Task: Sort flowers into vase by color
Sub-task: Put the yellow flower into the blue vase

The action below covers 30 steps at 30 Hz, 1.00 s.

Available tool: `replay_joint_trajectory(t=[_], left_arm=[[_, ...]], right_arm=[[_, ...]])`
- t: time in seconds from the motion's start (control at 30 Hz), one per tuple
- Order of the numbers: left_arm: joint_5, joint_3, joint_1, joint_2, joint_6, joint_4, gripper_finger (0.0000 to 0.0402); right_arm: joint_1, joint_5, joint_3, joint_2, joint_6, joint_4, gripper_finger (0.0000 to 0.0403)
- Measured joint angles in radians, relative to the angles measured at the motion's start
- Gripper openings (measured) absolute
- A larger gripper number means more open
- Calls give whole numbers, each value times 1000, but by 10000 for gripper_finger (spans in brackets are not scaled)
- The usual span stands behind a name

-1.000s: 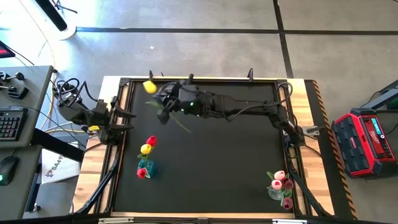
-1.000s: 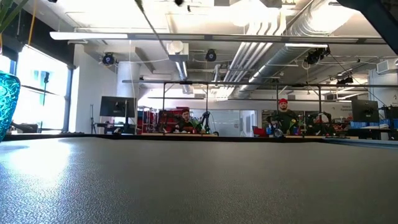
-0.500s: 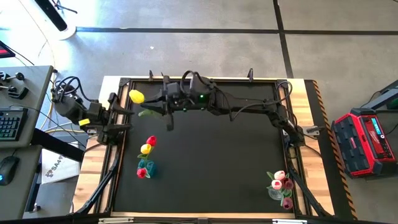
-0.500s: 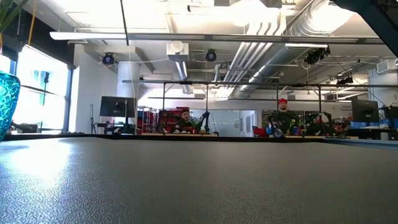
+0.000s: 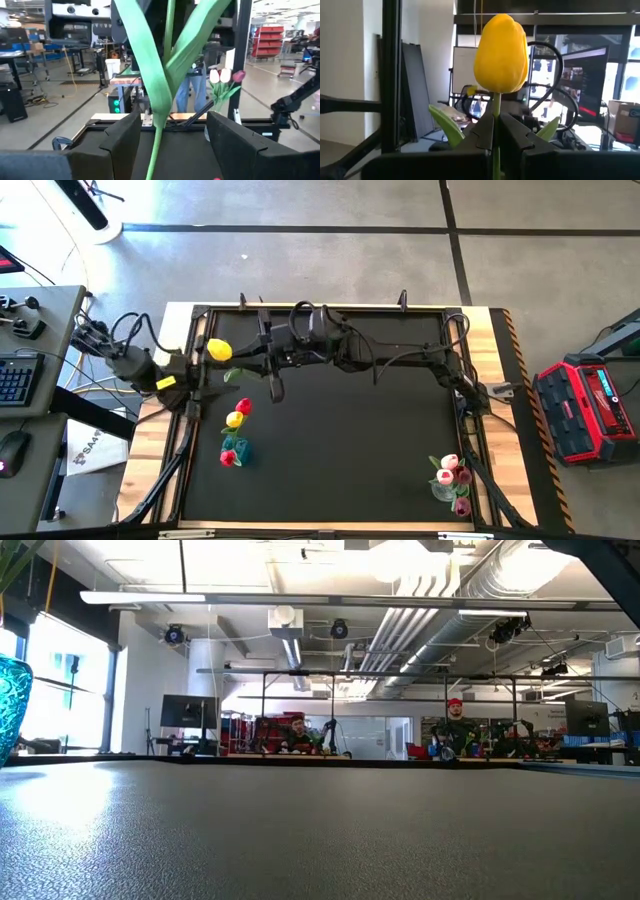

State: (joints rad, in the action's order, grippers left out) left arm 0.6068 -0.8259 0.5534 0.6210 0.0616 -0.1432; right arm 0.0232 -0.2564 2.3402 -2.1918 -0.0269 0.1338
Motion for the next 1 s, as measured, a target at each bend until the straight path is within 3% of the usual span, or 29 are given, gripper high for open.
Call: replay_joint_trajectory(t=[0.37,0.53,0.7,0.8,1.0], left_arm=[[-29,0,-103,81,-7,47,195],[-88,0,-109,81,1,65,144],[-212,0,-109,81,74,70,61],[-206,0,-109,81,74,63,13],[-101,0,-109,45,138,22,18]], right_arm=[[32,16,0,0,0,-2,4],[45,21,0,0,-26,-19,4],[46,24,0,0,47,-37,5],[41,29,0,0,112,-42,10],[37,168,0,0,235,-42,60]])
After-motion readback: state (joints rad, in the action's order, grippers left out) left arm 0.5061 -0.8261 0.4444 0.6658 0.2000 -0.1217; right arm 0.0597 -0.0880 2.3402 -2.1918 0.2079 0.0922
